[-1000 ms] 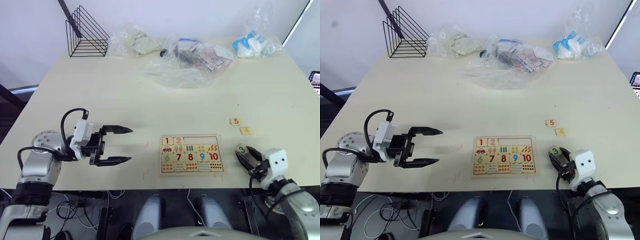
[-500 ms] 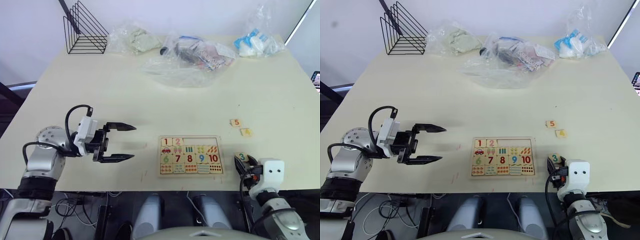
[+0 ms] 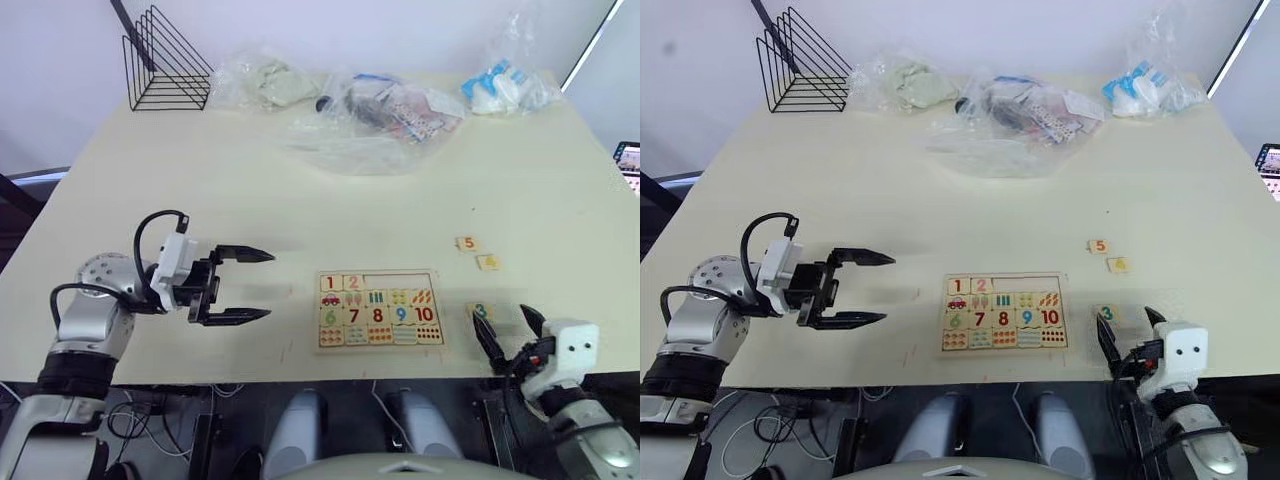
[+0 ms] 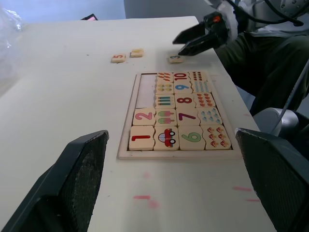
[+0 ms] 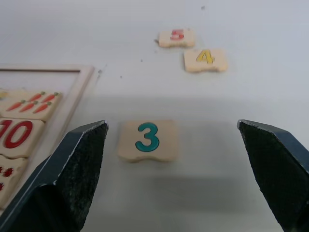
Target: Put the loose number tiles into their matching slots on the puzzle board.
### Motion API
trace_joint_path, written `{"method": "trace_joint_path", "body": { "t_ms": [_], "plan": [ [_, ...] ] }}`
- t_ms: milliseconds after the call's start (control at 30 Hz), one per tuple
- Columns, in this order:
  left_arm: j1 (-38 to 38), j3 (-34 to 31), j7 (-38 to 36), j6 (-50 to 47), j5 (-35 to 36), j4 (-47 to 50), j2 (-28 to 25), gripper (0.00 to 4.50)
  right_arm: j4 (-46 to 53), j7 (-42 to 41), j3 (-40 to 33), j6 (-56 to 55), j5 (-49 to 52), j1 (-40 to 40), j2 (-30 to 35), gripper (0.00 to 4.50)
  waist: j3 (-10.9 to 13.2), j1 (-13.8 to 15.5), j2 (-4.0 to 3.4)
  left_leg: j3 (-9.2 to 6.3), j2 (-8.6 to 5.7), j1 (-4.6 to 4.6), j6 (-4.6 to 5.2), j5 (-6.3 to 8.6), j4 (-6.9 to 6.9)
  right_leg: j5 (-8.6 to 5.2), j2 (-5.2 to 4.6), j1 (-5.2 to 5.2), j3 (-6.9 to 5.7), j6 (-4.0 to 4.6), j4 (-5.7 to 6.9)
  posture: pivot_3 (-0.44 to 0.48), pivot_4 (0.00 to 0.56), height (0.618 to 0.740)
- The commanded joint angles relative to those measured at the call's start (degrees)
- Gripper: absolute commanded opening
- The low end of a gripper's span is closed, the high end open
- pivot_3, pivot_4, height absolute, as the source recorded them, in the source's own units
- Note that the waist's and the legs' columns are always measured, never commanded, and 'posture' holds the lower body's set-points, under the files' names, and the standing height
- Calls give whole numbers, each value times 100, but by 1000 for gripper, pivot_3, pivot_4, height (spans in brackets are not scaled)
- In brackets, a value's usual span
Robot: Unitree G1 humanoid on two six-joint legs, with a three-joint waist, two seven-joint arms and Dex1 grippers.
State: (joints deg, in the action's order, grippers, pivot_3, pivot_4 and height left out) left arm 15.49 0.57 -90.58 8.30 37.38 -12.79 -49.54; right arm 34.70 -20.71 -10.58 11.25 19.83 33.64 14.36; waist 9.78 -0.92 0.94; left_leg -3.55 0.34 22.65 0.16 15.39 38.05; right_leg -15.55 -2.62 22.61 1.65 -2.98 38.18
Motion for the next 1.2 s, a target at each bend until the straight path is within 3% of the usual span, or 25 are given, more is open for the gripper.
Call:
{"method": "trace_joint_path", "body": {
  "t_ms": [33,267,500,733,1200],
  "plan": [
    [-58,-174,-192,57,114,188,-9,4500,81,-1151,-456,-352,767,75,549,4464,3,-3,-4,0,1,-3,0,0,9,0,2,0,2,1,14,0,150,740],
    [-80,-202,-192,51,93,231,32,4500,-1451,-3204,-1049,-416,1380,-984,2215,4464,5,-2,-8,24,-2,-24,1,0,35,0,3,-11,30,-1,42,0,150,740],
    [-188,-310,-192,19,107,354,1,4500,-3254,-4974,-537,-1092,895,-2430,3227,4464,7,4,-11,18,-1,-26,2,0,31,-1,16,-5,35,2,60,0,150,740],
    [-266,-398,-192,-22,46,474,54,4500,-4542,-6166,213,-1847,308,-3511,3579,4464,10,6,-16,25,-1,-27,1,0,37,0,15,-6,43,0,64,0,150,740],
    [-211,-320,-192,140,36,322,6,4500,-5621,-6952,1260,-2183,-513,-5111,3607,4464,14,7,-22,23,-1,-26,1,-1,36,0,15,-3,42,1,65,0,150,740]
  ]
}}
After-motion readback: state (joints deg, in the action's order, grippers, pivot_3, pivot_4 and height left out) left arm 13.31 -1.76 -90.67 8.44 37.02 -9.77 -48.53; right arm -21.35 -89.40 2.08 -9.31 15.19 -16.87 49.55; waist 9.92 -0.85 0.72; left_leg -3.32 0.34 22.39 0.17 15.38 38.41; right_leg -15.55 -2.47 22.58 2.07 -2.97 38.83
